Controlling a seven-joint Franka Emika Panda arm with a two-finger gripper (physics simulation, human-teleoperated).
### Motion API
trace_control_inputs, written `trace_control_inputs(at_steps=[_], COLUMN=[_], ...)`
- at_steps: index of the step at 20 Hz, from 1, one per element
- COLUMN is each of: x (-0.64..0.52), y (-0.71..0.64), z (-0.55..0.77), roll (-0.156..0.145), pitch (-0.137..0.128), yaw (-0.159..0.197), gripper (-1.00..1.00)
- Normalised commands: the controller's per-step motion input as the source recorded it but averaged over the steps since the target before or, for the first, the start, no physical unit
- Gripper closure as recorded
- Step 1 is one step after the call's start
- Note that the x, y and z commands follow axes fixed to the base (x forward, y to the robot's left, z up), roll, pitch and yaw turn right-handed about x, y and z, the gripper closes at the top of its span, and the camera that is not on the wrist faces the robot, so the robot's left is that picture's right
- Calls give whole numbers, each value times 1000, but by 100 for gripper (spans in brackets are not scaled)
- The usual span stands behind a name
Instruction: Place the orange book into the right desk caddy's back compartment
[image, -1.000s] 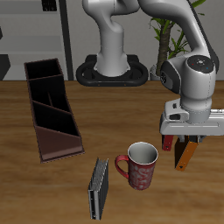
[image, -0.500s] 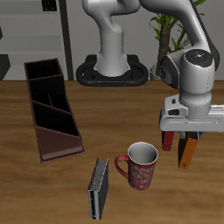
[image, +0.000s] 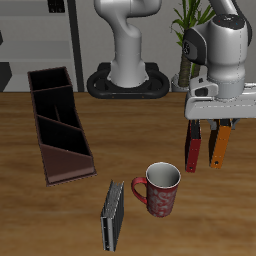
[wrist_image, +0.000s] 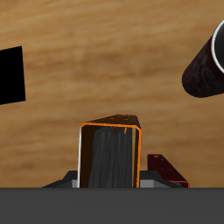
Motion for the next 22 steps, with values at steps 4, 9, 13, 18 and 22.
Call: trace_control_inputs(at_steps=[4, 9, 13, 18, 22], x=[-320, -141, -379, -374, -435], y=[-162, -130, -181, -166, -215], z=[599, 396, 619, 436, 337], roll=[5, 5, 33, 46, 61], pitch=[-81, -47, -72, -26, -47], yaw=[20, 23, 66, 48, 135], gripper=[100, 100, 100, 100, 100])
